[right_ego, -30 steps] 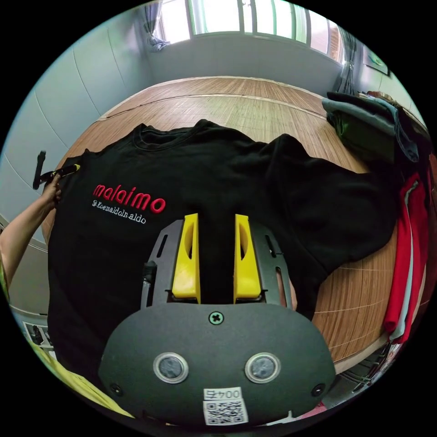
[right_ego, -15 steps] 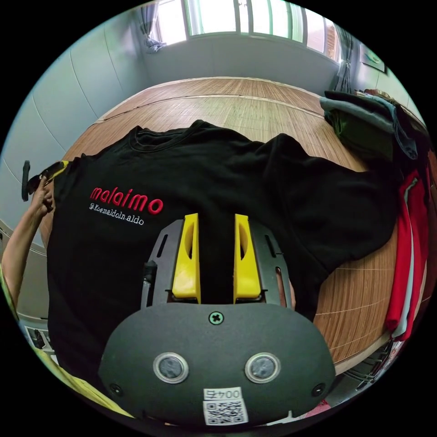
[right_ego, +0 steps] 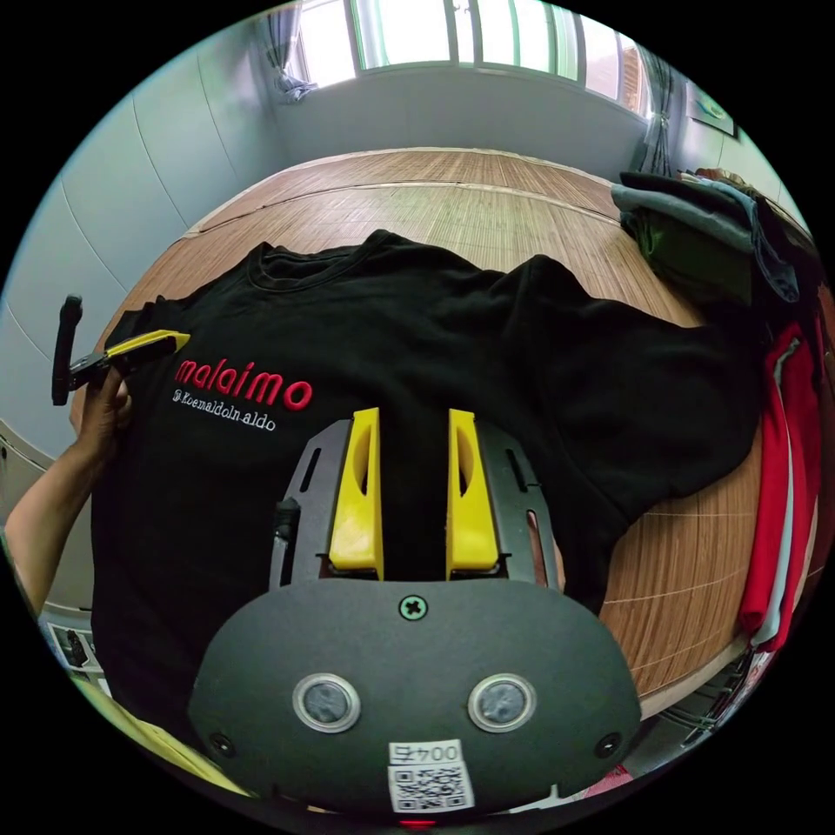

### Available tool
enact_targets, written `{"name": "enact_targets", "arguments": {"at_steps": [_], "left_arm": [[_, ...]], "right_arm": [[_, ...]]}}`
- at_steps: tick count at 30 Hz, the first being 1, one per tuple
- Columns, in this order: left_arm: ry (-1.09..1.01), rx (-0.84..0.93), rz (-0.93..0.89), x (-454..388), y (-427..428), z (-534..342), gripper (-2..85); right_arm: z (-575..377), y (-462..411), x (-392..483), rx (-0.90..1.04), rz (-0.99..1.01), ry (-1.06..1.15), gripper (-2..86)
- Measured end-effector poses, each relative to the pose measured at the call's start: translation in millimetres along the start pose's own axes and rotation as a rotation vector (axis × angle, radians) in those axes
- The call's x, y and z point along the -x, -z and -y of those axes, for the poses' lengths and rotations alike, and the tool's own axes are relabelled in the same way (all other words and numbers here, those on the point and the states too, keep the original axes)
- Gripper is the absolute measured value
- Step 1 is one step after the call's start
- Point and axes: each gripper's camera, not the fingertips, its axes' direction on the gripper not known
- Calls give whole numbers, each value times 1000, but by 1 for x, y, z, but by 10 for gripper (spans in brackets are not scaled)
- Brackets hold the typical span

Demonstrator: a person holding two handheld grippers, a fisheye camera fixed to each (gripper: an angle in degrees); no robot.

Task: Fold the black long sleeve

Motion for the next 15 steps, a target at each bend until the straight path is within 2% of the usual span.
{"name": "enact_targets", "arguments": {"at_steps": [15], "left_arm": [[-14,-3,24,-18,-25,29,128]], "right_arm": [[7,-48,-56,1,-4,-1,118]]}}
